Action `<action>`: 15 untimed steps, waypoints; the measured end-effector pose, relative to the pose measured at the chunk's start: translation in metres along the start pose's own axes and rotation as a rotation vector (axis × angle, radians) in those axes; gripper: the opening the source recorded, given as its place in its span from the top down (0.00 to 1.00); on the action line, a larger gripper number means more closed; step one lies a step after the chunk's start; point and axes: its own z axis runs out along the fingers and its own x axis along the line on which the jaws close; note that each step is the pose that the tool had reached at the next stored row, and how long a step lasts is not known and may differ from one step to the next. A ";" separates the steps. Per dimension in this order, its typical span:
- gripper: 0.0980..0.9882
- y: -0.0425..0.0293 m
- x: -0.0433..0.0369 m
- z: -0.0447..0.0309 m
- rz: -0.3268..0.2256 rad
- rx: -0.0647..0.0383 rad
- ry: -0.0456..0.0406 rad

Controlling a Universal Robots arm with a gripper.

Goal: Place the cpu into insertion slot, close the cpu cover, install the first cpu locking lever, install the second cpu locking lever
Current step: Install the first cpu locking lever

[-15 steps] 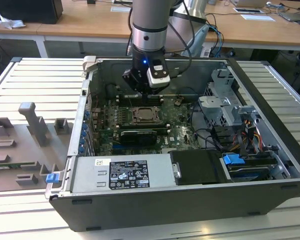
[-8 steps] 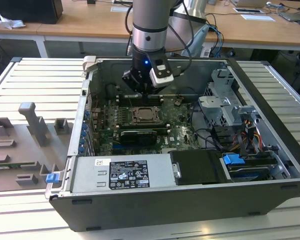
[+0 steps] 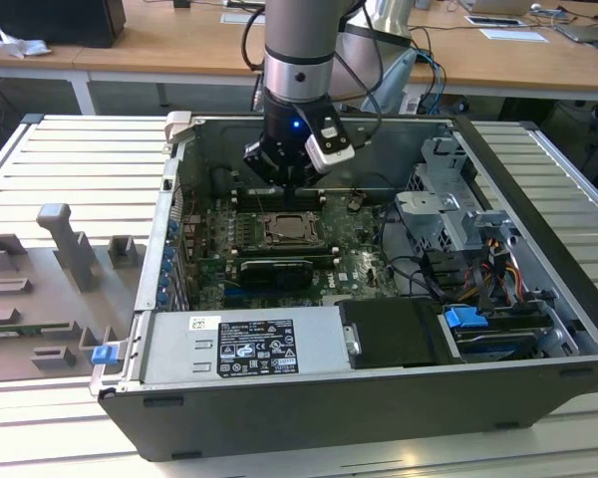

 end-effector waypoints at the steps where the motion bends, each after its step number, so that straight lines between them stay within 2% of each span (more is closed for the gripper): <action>1: 0.99 0.0000 0.0000 0.0000 -0.017 0.000 0.0005; 7: 0.99 0.0000 0.0000 0.0000 -0.058 0.000 0.0017; 10: 0.99 0.0000 0.0002 0.0000 -0.097 0.000 0.0028; 15: 0.99 -0.0001 0.0037 -0.0025 -0.109 0.000 0.0026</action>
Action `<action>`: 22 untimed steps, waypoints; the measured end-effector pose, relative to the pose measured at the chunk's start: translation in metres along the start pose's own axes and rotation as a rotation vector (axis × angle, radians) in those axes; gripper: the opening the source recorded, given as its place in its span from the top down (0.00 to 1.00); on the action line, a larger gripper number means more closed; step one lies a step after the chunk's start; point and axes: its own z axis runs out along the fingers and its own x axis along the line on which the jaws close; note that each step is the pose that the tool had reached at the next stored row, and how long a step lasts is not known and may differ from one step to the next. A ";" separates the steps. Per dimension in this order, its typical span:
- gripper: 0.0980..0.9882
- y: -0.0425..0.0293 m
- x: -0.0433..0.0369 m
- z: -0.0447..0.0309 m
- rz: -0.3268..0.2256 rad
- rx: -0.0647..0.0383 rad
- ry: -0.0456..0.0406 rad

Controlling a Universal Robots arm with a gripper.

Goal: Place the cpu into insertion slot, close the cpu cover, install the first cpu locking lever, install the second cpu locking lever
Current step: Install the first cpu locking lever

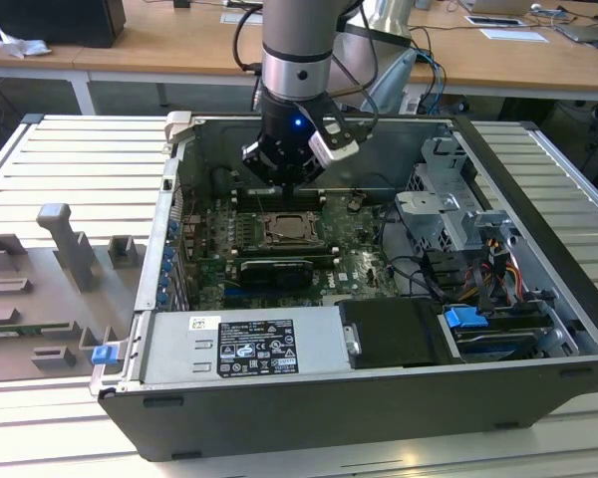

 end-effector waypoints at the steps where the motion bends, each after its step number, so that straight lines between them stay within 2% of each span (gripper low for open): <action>1: 0.99 0.0002 0.0025 0.0000 0.000 0.000 -0.0001; 3: 0.99 0.0010 0.0138 0.0000 0.000 0.000 0.0001; 5: 0.99 0.0012 0.0178 -0.0001 0.000 0.000 0.0001; 14: 0.99 0.0017 0.0244 -0.0034 0.000 0.000 0.0001; 22: 0.99 0.0025 0.0351 -0.0034 0.000 -0.001 0.0001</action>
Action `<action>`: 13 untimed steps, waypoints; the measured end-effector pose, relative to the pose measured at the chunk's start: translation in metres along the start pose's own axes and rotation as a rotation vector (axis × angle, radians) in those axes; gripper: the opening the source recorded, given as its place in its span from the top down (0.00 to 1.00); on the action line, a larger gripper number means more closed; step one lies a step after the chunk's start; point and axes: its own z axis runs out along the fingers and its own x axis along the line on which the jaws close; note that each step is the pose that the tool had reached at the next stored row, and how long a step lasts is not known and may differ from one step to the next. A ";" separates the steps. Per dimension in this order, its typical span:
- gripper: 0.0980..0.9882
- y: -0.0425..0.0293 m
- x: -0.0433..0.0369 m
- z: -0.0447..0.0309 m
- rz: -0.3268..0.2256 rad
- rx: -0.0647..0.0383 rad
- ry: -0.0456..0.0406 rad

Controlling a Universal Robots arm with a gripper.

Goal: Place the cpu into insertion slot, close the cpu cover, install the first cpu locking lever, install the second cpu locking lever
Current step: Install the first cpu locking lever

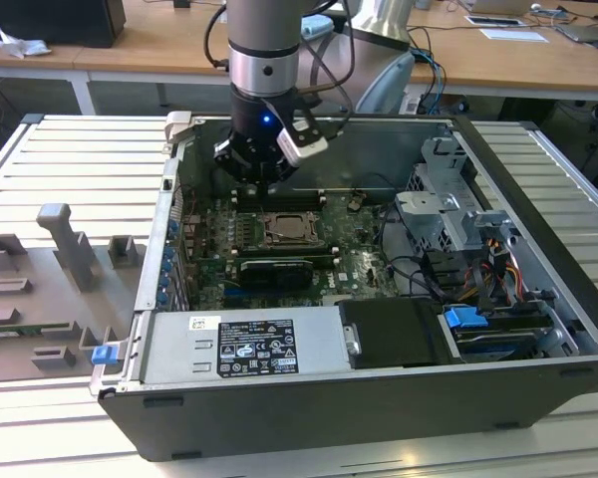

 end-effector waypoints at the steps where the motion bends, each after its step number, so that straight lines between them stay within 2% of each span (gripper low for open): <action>1: 0.99 0.0001 0.0013 0.0000 0.000 -0.001 -0.0001; 3: 0.99 0.0003 0.0051 0.0000 0.000 -0.003 -0.0004; 5: 0.99 0.0009 0.0132 0.0001 0.000 -0.005 -0.0005; 8: 0.99 0.0019 0.0208 0.0001 0.000 -0.006 -0.0005; 10: 0.99 0.0033 0.0236 0.0002 0.000 -0.006 -0.0005; 13: 0.99 0.0106 0.0257 0.0006 0.000 -0.007 -0.0006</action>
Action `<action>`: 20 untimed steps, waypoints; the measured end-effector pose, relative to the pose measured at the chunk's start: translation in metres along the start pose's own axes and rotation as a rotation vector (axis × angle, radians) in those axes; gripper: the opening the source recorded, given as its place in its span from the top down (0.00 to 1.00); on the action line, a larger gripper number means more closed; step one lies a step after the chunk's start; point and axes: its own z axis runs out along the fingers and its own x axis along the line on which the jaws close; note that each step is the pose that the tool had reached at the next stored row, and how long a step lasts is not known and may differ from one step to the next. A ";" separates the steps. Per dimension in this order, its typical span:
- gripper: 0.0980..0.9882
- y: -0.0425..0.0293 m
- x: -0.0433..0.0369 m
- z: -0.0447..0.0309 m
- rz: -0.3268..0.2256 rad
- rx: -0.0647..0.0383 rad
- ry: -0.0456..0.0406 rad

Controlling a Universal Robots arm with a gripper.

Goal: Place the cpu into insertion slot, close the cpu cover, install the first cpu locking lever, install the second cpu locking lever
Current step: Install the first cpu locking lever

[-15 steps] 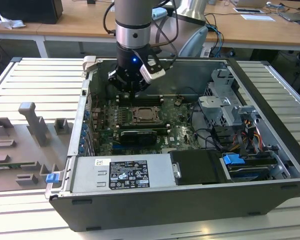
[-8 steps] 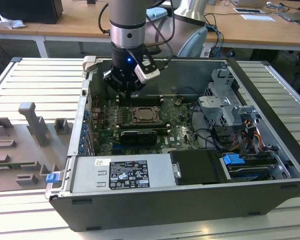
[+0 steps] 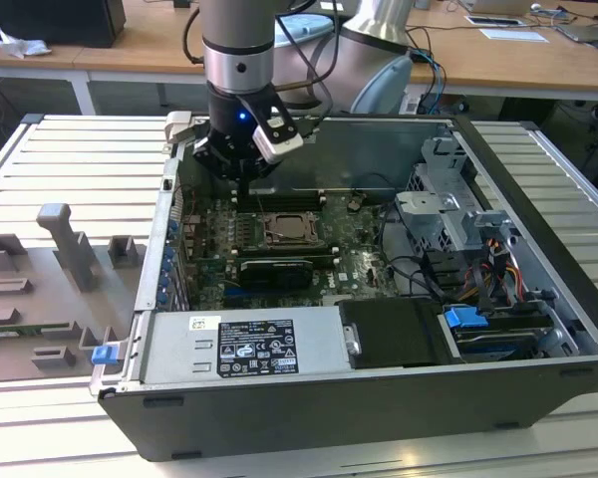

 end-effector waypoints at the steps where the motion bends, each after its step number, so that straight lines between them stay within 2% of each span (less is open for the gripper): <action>1: 0.99 0.0028 -0.0002 0.0002 0.000 0.000 0.0000; 10: 0.99 0.0190 -0.0029 0.0032 0.000 0.000 0.0000; 20: 0.99 0.0196 -0.0059 0.0043 0.000 0.000 0.0000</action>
